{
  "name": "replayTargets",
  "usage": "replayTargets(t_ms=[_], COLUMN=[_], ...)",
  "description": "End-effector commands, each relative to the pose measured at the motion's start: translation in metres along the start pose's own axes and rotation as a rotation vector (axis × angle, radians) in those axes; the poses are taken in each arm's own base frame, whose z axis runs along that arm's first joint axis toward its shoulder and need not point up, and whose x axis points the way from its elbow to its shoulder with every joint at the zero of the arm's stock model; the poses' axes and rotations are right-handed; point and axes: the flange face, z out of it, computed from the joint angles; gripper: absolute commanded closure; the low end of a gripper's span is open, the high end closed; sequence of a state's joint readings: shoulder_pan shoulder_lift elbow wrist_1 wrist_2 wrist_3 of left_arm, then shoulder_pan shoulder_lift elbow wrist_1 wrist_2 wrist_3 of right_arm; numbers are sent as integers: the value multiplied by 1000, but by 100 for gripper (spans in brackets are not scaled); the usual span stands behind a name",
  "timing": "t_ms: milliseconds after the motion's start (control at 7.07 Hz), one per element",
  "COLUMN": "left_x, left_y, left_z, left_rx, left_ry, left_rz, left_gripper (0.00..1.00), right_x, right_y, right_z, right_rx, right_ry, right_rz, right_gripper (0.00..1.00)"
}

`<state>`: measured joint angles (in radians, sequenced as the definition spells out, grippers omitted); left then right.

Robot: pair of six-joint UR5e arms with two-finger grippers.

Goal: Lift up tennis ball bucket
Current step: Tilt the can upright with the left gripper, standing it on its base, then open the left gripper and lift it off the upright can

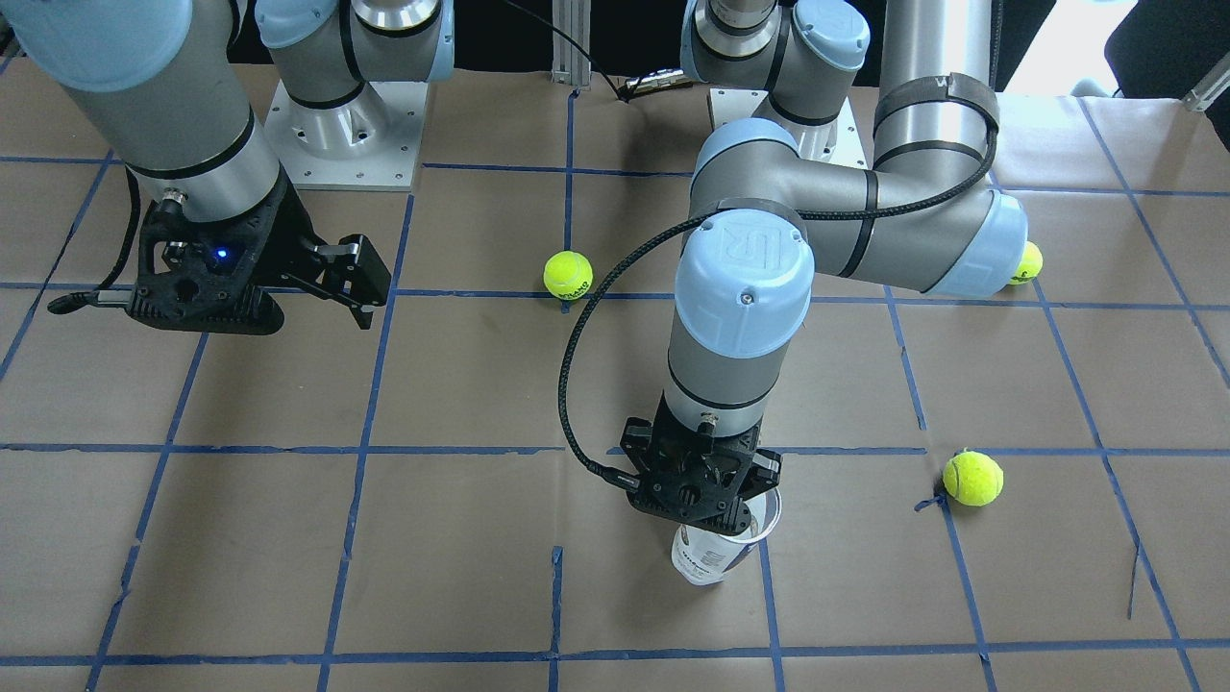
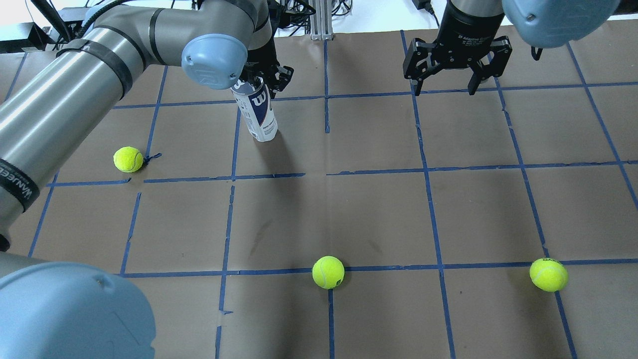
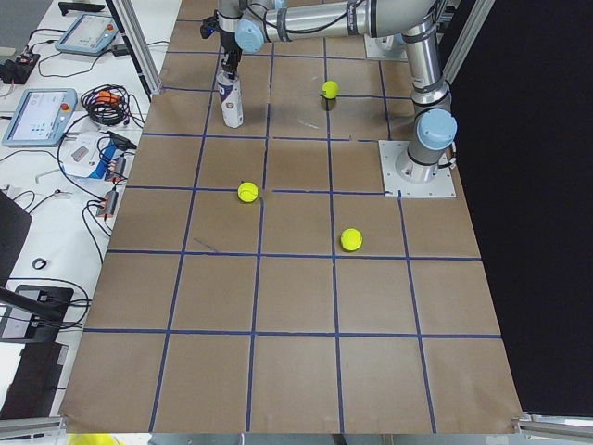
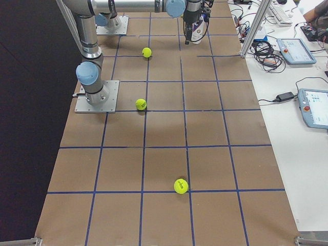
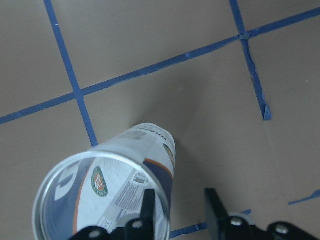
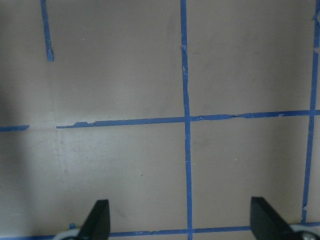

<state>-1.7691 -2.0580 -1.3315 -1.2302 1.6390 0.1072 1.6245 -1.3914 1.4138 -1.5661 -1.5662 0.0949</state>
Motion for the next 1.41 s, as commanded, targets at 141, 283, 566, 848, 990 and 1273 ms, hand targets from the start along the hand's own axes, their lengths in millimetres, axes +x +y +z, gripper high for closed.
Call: replayTargets(t_ms=[141,283,566,848,990,1273], left_x=[-4,-2,-23,-43,-44,-42], left_y=[25,38,109,151,153,153], left_z=[-59,-74,-134,-155,-155,-168], left_rx=[3,-4,-40,-18,-22,-25], left_ry=[-5,-2,0,23,33,53], left_rz=[-4,-3,-48,-109,-117,-147], left_gripper=[0,0,0,0,0,0], right_x=[0,0,0,1,0,1], right_y=[0,0,0,-1,0,0], right_z=[2,2,1,1,0,1], right_rx=[-3,-2,0,0,1,0], right_ry=[2,2,2,2,1,2], right_rz=[-4,-6,-1,-3,-4,-3], right_gripper=[0,0,0,0,0,0])
